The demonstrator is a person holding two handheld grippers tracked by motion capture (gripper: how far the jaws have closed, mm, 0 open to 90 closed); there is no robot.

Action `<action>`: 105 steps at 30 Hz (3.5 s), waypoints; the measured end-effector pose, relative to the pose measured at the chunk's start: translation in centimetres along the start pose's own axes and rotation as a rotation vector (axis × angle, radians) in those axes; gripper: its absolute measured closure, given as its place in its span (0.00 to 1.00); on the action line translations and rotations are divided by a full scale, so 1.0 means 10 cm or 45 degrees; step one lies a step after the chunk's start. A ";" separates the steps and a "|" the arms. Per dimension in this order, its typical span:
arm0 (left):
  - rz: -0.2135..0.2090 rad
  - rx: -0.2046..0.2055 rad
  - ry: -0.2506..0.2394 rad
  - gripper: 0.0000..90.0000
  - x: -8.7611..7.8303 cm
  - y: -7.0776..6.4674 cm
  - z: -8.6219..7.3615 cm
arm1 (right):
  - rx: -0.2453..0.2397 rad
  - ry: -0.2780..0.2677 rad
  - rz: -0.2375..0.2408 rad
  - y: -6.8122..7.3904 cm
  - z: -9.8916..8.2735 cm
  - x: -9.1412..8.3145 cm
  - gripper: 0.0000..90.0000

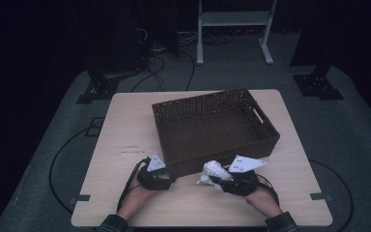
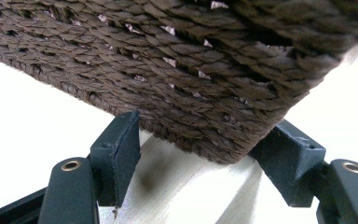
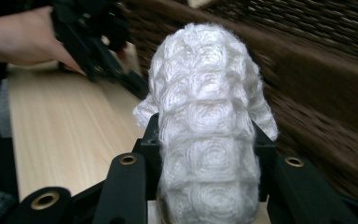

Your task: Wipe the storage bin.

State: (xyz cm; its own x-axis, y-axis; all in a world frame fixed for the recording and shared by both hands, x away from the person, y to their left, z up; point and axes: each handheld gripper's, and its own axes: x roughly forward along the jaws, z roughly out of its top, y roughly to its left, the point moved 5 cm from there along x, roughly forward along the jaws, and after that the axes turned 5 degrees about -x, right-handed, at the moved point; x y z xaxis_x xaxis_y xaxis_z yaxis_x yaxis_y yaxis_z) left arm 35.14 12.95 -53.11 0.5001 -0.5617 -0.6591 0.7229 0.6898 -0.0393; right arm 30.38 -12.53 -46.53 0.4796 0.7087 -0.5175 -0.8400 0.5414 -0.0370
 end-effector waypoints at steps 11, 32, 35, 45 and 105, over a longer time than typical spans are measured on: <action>-0.011 0.011 -0.011 0.40 -0.01 -0.01 0.00 | 0.140 0.010 -0.161 -0.32 -0.38 -0.41 0.67; -0.093 0.028 -0.046 0.58 -0.27 0.01 -0.02 | 0.309 0.041 -0.332 -0.55 -0.93 -0.94 0.67; -0.103 0.028 -0.062 0.66 -0.39 0.05 -0.03 | 0.316 0.038 -0.336 -0.56 -0.95 -0.97 0.67; -0.127 -0.049 -0.198 0.91 -0.78 0.17 0.18 | 0.313 0.044 -0.330 -0.54 -0.94 -0.95 0.67; -0.524 0.164 -0.256 1.00 -0.13 -0.75 1.11 | 0.304 0.068 -0.292 -0.51 -0.94 -0.87 0.67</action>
State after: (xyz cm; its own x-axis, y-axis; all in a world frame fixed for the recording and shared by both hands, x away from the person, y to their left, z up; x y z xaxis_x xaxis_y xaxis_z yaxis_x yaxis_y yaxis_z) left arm 34.36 3.46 -43.59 0.2332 -0.8624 -0.4494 0.9272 0.3365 -0.1647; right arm 28.09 -25.70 -49.92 0.6302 0.5346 -0.5630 -0.6253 0.7794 0.0401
